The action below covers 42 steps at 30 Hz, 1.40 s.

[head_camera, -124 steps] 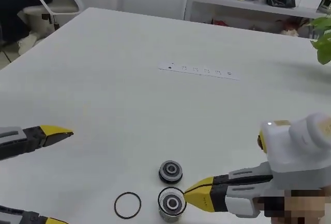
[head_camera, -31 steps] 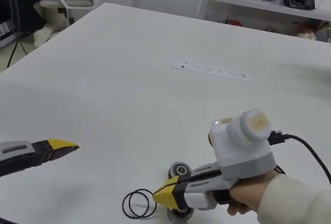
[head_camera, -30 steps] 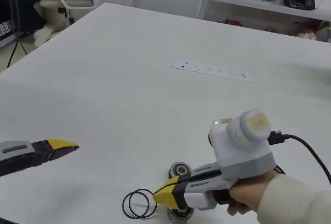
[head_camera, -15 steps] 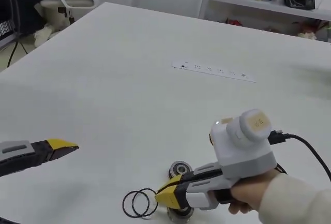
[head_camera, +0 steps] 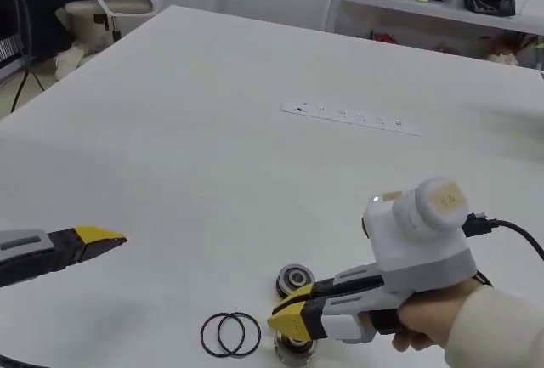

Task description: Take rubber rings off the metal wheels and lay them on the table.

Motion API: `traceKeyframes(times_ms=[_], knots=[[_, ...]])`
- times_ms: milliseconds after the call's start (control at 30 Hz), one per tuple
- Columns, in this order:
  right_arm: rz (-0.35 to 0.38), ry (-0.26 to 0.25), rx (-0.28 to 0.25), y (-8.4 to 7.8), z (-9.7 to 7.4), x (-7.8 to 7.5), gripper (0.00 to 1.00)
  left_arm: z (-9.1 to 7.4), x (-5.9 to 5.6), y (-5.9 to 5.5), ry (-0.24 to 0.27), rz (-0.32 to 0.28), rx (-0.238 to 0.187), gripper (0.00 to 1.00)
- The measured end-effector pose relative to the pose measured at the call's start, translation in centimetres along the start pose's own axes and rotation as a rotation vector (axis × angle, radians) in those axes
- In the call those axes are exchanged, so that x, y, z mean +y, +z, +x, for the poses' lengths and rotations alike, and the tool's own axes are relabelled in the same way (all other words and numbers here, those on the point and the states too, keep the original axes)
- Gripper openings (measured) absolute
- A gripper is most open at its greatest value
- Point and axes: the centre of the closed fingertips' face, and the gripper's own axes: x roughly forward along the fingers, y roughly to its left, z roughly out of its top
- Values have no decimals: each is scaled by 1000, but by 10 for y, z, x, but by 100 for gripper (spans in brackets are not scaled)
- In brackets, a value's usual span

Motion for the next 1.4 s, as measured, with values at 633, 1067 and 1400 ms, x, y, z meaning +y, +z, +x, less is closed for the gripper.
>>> traceKeyframes(times_ms=[633,1067,1400], knots=[[13,-68,-81,9,-34,-6,11,3,0,8,-4,10,-16,97],[-42,-144,-150,25,-68,-18,14,4,3,14,-16,28,-8,97],[-54,-199,-185,28,-93,-29,17,6,9,18,-29,50,8,97]])
